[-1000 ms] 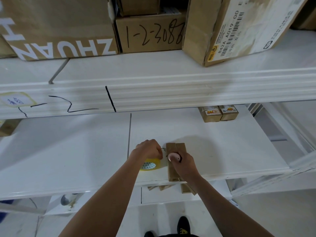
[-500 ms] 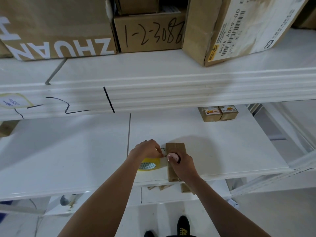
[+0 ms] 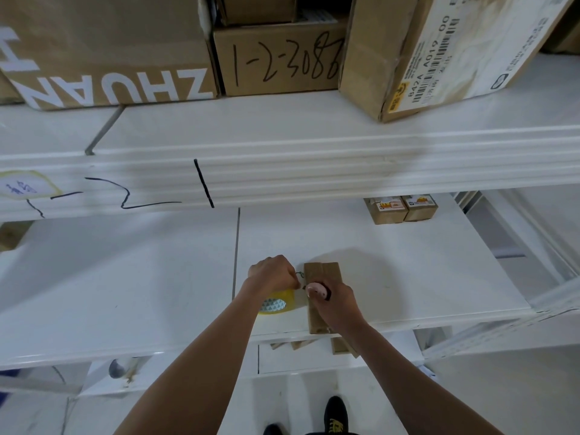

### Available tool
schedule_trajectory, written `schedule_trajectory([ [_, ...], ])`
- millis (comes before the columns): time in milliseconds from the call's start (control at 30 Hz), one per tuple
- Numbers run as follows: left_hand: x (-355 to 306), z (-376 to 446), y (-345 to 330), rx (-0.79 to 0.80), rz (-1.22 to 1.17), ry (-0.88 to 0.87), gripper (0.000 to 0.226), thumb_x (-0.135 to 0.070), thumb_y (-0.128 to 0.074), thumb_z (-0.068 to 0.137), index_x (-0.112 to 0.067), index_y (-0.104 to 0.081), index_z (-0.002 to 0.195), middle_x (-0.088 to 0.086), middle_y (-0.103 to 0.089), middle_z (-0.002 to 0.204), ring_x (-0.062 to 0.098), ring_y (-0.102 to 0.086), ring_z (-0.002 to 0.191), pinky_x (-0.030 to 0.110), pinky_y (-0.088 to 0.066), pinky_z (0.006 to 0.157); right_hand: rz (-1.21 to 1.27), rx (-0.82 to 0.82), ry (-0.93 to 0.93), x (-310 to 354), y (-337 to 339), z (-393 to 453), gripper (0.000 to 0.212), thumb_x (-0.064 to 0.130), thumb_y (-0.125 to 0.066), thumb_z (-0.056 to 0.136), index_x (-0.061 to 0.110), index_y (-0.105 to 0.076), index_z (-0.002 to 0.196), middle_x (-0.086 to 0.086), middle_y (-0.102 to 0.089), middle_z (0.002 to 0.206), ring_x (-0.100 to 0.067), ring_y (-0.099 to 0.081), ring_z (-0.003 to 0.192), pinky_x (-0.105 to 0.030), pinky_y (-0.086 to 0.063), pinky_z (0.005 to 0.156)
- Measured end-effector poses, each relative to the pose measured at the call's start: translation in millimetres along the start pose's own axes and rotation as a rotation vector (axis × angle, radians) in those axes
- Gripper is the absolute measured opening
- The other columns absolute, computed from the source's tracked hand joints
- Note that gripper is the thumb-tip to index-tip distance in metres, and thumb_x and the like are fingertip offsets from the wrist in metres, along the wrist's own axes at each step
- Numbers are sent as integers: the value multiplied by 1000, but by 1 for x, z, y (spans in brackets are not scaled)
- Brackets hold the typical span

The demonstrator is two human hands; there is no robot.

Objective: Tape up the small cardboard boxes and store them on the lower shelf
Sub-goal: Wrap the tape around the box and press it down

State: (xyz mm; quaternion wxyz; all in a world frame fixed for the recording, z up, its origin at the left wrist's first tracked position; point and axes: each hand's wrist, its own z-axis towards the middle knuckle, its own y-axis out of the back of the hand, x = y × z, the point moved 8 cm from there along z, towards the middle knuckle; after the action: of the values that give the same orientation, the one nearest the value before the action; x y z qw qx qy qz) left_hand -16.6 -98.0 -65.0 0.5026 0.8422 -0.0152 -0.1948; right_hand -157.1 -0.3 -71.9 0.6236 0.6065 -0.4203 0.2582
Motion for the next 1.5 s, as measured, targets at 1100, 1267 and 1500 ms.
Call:
schedule_trajectory([
  [1100, 6, -21, 4, 32, -160, 58, 21, -38, -73, 85, -30, -79, 103, -1, -73, 109, 24, -66, 103, 39, -55, 94, 183, -75, -229, -12, 4, 0, 8, 15, -58, 90, 18, -66, 88, -1, -69, 85, -18, -65, 78, -21, -48, 57],
  [1267, 55, -35, 24, -13, -228, 127, 15, -32, -77, 85, -24, -81, 97, 2, -75, 108, 25, -66, 106, 37, -54, 95, 253, -42, -239, -11, 7, 4, 10, 16, -58, 91, 16, -68, 90, 3, -70, 88, -12, -64, 78, -22, -46, 61],
  [1500, 58, -62, 25, -146, -754, 104, 4, -21, -77, 86, -20, -82, 87, -2, -75, 95, 19, -67, 90, 30, -57, 76, 574, -162, -421, -15, 24, 11, 6, 13, -68, 84, 13, -73, 82, -4, -69, 75, -21, -60, 66, -32, -52, 61],
])
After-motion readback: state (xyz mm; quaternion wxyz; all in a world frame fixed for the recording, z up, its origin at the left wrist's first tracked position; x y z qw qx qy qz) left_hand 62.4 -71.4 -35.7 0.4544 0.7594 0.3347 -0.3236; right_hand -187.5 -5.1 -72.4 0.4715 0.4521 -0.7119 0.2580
